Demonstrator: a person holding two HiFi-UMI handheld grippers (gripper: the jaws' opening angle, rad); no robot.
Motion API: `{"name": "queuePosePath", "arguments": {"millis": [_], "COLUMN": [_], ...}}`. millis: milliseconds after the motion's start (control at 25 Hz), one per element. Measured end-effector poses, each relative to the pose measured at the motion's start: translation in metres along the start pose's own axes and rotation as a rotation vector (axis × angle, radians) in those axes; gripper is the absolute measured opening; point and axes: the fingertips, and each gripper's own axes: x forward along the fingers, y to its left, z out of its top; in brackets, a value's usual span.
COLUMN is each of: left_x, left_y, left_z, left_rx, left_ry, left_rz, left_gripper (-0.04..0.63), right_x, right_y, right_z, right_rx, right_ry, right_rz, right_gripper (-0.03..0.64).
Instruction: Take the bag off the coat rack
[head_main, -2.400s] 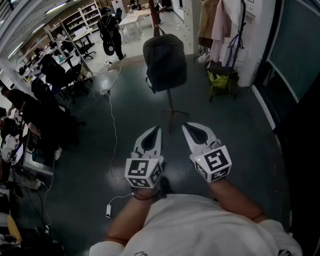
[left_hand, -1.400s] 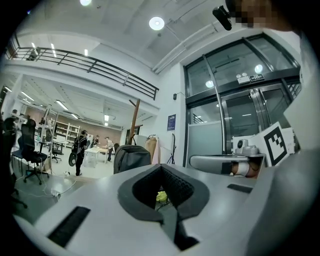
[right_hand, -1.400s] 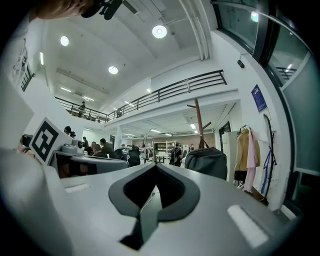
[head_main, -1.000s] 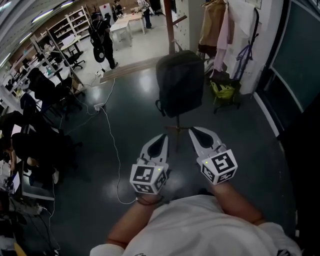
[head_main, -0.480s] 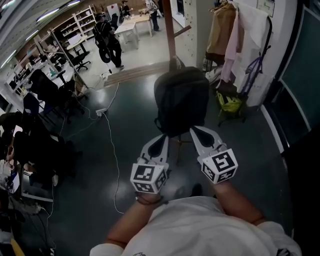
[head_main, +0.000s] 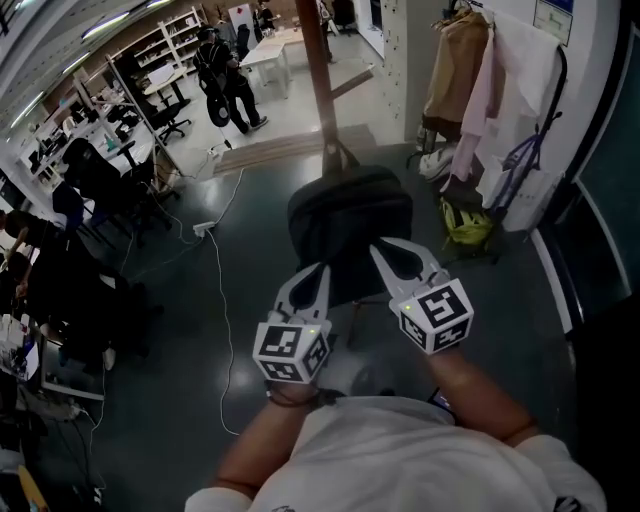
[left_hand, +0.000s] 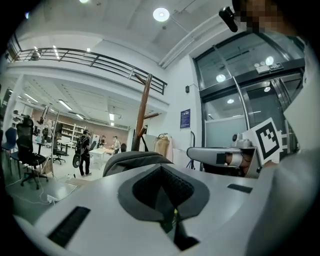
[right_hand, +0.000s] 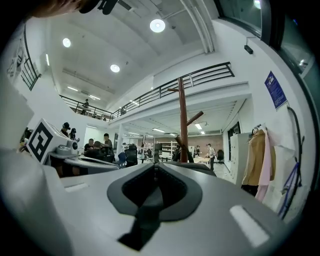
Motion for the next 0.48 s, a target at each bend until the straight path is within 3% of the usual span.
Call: {"name": "queuePosePath", "arguments": {"millis": [200,480], "left_x": [0.040,0.098], "left_y": [0.022,0.061], "left_z": [0.009,0.047], "left_rx": [0.010,0.023], "left_ry": [0.011,-0.034], "left_rz": [0.012,-0.033], "left_gripper": [0.006,0.006], "right_x": [0.047,0.119], "right_y": [-0.030,-0.072], "right_z": [0.013,0.033], "right_rx": [-0.029,-0.065], "right_ry": [-0.007,0.002], "right_rz": [0.013,-0.016], "right_gripper": [0.055,0.066]}}
